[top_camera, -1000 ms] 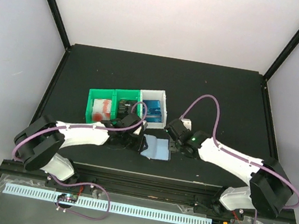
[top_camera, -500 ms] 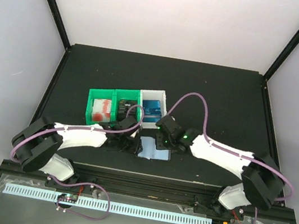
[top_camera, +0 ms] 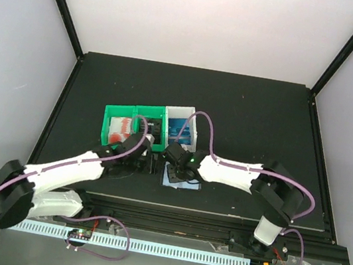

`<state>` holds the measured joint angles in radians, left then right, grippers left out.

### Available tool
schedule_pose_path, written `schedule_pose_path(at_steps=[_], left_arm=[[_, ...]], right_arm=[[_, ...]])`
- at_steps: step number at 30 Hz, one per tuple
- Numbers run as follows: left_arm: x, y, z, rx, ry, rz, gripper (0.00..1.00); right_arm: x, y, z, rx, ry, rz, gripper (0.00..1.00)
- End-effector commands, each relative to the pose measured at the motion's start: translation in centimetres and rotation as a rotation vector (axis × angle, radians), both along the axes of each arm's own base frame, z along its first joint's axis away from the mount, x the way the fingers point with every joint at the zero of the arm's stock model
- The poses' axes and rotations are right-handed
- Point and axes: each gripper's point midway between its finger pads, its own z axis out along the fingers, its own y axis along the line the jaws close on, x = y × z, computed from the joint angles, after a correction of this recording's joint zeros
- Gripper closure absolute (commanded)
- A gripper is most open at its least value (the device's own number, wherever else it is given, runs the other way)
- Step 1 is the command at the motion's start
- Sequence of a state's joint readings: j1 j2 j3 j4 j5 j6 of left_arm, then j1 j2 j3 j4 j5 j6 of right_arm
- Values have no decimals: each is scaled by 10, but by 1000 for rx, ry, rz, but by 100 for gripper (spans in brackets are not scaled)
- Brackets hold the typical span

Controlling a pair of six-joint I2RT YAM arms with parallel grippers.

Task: Put the credit cards into the card holder
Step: Open the card holder at the center of the board, then adjust the storage box at the center of the board.

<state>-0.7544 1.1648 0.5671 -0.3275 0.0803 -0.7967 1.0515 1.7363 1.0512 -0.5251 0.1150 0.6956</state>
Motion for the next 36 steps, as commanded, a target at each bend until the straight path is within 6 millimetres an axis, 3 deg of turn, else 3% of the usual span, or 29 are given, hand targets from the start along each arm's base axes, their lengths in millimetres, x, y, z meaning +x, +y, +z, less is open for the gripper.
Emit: schedule_pose_path(at_steps=[1,4,6,10,12,15,19,24,26,27,29,32,36], left_arm=[[20,45,42,71,-139,194,33],[31,67,83,86,-270,249,21],[38,79,105,132,-351,237,15],[45,85,144,233,-469,116,8],[48,87,154,287,-495,68,5],[54,90,159,359,-503,2,2],[64,87,141,395,-457,-162,6],[80,100,121,416,-390,-176,11],[88,117,109,461,-323,-140,24],[91,125,103,480,-288,-128,35],[96,139,90,519,-229,-104,45],[101,149,68,551,-147,-82,46],[101,161,41,622,-32,-58,48]], right_arm=[[0,-10,-13,-75,8,-55,78],[-1,-9,-21,-75,26,-61,77],[1,2,-11,-22,20,-52,76],[21,13,48,94,-97,-76,70],[28,12,72,153,-138,-88,66],[33,6,93,238,-159,-104,60],[42,-7,96,330,-140,-133,58],[58,-40,72,275,-108,-208,61],[63,-49,65,252,-102,-214,62],[64,-52,62,232,-104,-212,63],[64,-50,54,200,-95,-163,63],[66,-43,36,140,-52,-101,65],[80,-34,27,131,-48,-80,66]])
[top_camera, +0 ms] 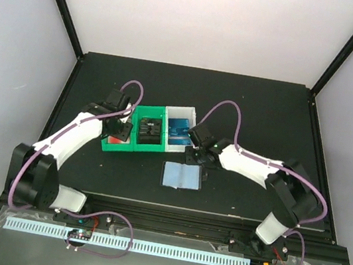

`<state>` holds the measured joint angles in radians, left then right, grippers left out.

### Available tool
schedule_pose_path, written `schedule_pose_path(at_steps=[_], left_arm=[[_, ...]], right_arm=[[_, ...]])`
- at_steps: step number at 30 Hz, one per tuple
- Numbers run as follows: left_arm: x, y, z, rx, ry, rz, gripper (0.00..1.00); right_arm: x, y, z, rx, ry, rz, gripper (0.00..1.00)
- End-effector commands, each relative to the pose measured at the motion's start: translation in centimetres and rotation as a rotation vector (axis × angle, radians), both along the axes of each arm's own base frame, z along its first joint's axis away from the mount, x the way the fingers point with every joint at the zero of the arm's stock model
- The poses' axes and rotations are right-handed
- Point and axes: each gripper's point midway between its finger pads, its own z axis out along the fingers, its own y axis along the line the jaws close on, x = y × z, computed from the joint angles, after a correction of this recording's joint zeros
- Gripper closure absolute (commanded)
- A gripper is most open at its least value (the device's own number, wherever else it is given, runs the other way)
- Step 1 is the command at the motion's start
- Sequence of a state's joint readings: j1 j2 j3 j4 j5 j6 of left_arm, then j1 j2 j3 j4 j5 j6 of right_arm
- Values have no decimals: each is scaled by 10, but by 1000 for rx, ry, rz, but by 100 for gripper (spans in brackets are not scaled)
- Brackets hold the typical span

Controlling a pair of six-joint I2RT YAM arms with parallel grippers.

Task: Put the credit cards into the card holder
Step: Adjust the storage box at the center of the board.

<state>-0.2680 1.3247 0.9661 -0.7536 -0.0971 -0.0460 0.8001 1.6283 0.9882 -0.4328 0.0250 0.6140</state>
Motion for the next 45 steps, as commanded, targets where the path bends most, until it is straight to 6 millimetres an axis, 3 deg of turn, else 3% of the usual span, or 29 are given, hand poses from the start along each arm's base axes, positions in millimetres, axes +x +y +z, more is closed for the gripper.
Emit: schedule_pose_path(at_steps=[1,8,14,18,25,30,37,45], left_arm=[[0,16,-13,87,78,54,49],[2,-3,-27,11,130,2,48],[3,-29,-43,-48,220,-92,45],[9,-35,-54,-12,251,-116,43],[33,-78,-42,-100,202,-248,40],[35,-95,-41,-151,201,-281,40],[42,-44,-27,105,143,-155,38],[42,-25,-43,154,164,-125,54]], right_arm=[[16,12,-2,-15,-10,62,67],[45,7,-14,-44,-24,13,67],[81,-4,-19,-55,-48,-32,67],[108,-14,-19,-41,-63,-73,67],[148,-27,-12,-3,-115,-143,69],[139,-34,-16,13,-114,-157,69],[99,-36,-23,113,-45,-151,71],[63,-25,-23,185,-21,-144,73]])
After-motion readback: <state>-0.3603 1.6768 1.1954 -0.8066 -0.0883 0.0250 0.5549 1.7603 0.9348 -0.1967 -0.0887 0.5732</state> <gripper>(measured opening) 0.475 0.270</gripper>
